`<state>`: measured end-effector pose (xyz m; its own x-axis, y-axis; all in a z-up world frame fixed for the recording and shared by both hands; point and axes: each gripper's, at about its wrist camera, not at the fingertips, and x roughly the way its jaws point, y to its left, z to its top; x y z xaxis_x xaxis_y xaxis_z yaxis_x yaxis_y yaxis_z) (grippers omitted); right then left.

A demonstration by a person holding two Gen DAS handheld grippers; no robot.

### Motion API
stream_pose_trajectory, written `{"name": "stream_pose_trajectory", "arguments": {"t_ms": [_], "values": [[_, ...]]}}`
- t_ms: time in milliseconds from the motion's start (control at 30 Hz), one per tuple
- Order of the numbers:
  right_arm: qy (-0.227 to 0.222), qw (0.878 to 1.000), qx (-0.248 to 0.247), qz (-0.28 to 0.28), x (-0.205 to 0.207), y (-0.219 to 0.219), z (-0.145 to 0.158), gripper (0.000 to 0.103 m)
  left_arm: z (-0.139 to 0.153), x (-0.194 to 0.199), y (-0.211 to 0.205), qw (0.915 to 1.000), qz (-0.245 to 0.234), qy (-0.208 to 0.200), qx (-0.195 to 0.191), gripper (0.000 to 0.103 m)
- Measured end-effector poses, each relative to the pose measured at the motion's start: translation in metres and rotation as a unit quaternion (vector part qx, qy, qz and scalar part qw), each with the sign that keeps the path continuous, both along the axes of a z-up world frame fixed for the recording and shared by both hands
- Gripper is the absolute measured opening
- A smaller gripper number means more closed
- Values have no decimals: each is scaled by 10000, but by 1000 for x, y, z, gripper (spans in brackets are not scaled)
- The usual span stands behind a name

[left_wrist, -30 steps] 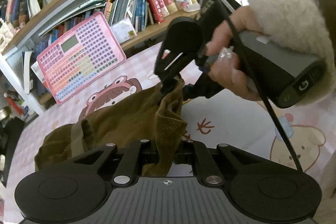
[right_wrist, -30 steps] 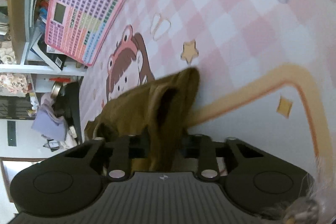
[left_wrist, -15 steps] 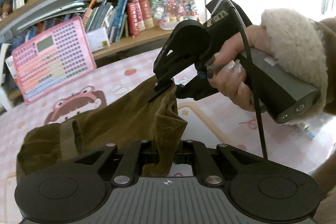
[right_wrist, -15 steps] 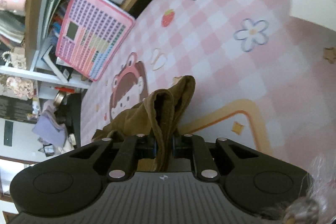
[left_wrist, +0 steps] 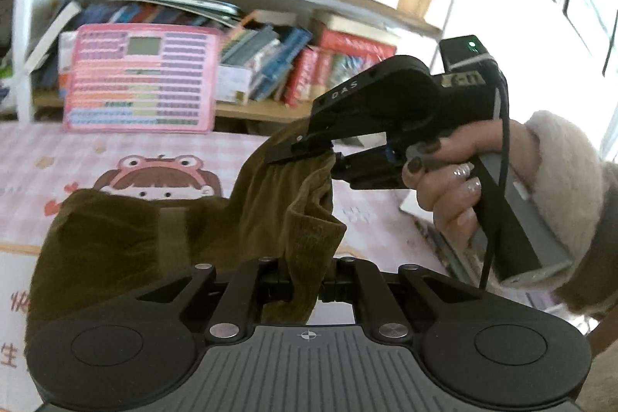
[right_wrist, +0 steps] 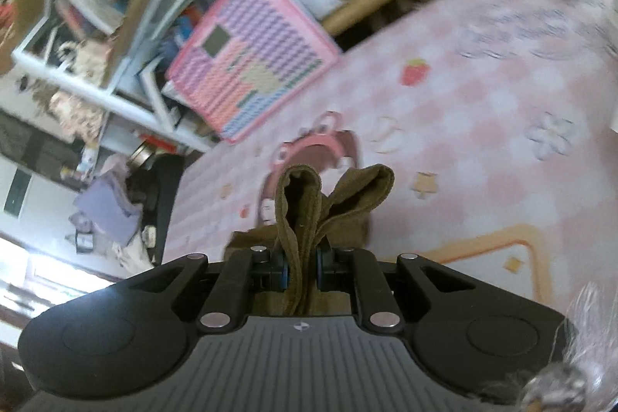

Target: Fold clothes

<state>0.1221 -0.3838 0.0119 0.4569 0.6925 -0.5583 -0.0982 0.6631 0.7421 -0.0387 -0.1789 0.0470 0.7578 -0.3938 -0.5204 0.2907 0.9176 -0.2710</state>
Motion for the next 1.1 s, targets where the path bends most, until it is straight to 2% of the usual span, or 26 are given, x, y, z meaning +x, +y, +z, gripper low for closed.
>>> {"name": "stream_pose_trajectory", "arguments": {"t_ms": [267, 433, 567, 700, 767, 833, 867, 967, 1100], "values": [[-333, 9989, -281, 148, -7, 75, 18, 11, -4, 0, 70, 9990, 23, 192, -397, 9], [-476, 9961, -720, 159, -12, 121, 24, 12, -20, 4, 116, 9963, -74, 497, -704, 9], [-433, 9940, -997, 149, -13, 157, 14, 12, -34, 6, 143, 9947, -160, 710, -727, 10], [-363, 9903, -1325, 196, -12, 190, -1, 13, -43, 0, 162, 9951, -285, 819, -478, 14], [-384, 9881, -1473, 220, -12, 203, -6, 25, -47, -3, 173, 9947, -307, 884, -438, 15], [-416, 9857, -1617, 243, -11, 216, -10, 37, -51, -5, 184, 9944, -274, 945, -381, 22], [-440, 9861, -1585, 244, -13, 220, -9, 42, -52, -5, 190, 9944, -240, 967, -345, 29], [-521, 9896, -1321, 242, -18, 222, -3, 43, -56, -3, 207, 9947, -52, 992, -251, 37], [-606, 9906, -1226, 22, -30, 206, 6, 44, -59, 9, 228, 9947, 119, 982, -269, 38]]}}
